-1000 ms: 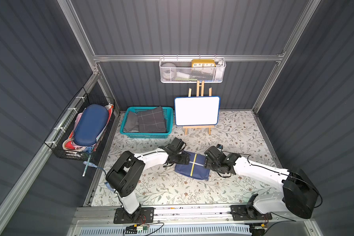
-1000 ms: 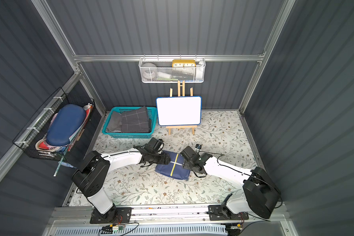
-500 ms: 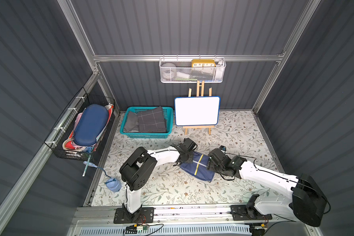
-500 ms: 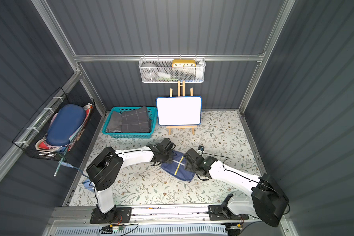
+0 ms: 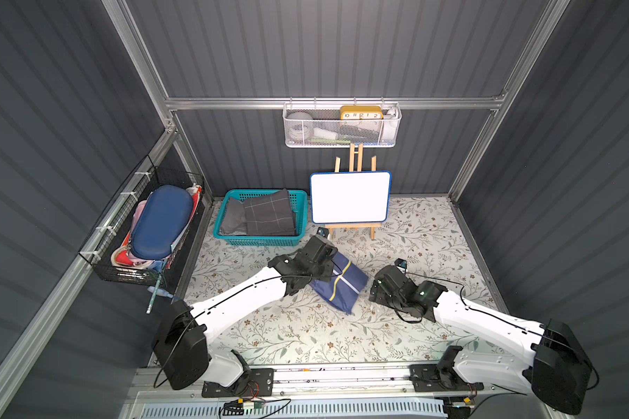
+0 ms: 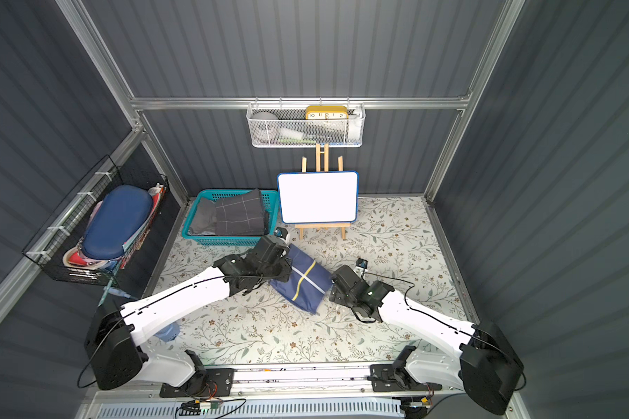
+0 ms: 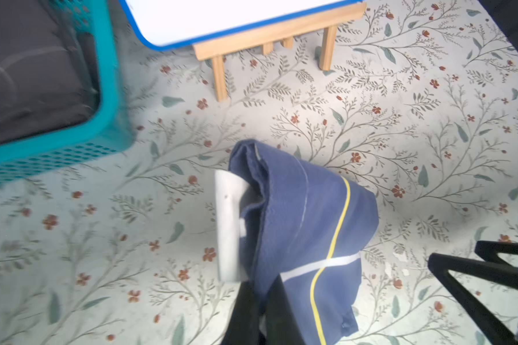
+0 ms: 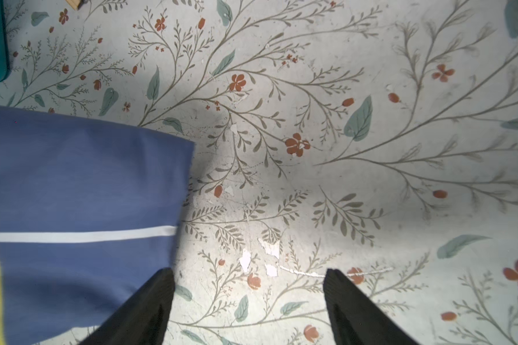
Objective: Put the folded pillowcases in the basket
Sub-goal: Pick up the pillowcase from the center of the board, then place the pillowcase in the basket.
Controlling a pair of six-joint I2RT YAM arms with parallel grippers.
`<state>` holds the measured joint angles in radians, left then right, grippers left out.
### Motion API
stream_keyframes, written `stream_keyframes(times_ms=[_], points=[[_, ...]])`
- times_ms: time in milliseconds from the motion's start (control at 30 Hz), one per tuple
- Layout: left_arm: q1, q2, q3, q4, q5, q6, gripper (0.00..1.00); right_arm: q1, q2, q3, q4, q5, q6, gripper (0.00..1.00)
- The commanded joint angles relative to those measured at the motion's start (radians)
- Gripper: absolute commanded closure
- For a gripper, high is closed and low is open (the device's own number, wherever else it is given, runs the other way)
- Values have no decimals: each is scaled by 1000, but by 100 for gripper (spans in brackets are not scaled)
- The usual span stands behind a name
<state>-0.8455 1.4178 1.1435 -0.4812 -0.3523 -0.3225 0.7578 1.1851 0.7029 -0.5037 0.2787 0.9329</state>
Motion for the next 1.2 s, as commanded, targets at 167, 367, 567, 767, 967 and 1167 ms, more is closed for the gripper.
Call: stream_keyframes(times_ms=[167, 367, 567, 767, 967, 1167], points=[[96, -98, 134, -146, -238, 245, 100, -4, 16, 8, -30, 19, -15, 16], [243, -98, 263, -77, -203, 389, 100, -5, 21, 8, -32, 21, -15, 16], [378, 19, 414, -36, -183, 417, 100, -5, 21, 6, -29, 17, -19, 16], [494, 178, 580, -35, -134, 427, 100, -5, 16, 9, -27, 23, -35, 16], [592, 318, 745, -46, -68, 439, 100, -5, 12, 0, -24, 31, -44, 16], [637, 438, 881, -87, 68, 393, 100, -5, 34, -8, -7, 31, -41, 16]])
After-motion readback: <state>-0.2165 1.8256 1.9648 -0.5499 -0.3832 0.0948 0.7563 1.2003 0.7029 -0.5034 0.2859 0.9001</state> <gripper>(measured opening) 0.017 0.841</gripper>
